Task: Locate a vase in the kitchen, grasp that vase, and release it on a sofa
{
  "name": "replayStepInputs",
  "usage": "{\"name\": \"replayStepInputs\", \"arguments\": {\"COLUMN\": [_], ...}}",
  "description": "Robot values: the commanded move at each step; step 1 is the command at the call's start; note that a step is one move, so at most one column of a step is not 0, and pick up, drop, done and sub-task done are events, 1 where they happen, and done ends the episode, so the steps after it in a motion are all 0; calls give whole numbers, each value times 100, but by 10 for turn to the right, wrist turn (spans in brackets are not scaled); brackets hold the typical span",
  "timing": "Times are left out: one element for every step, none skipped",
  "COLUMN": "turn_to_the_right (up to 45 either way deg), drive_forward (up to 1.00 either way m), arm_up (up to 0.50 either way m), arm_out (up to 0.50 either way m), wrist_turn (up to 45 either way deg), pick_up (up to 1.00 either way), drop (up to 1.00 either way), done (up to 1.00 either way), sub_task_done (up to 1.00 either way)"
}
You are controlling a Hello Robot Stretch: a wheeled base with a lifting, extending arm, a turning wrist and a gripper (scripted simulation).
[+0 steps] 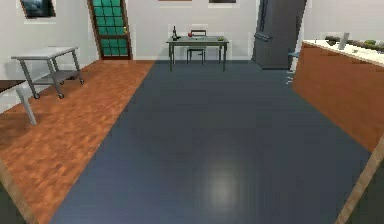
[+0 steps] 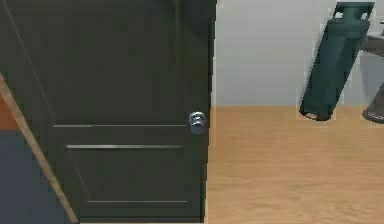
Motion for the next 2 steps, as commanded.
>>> {"name": "replayStepInputs", "arguments": {"turn_to_the_right": [0,30], "drive_forward": [100,0], "arm_up": [0,0], "arm_out": [0,0], "wrist_turn": [0,0], "pick_up": [0,0], "drop": [0,0], "done": [0,0], "sub_task_done": [0,0]}}
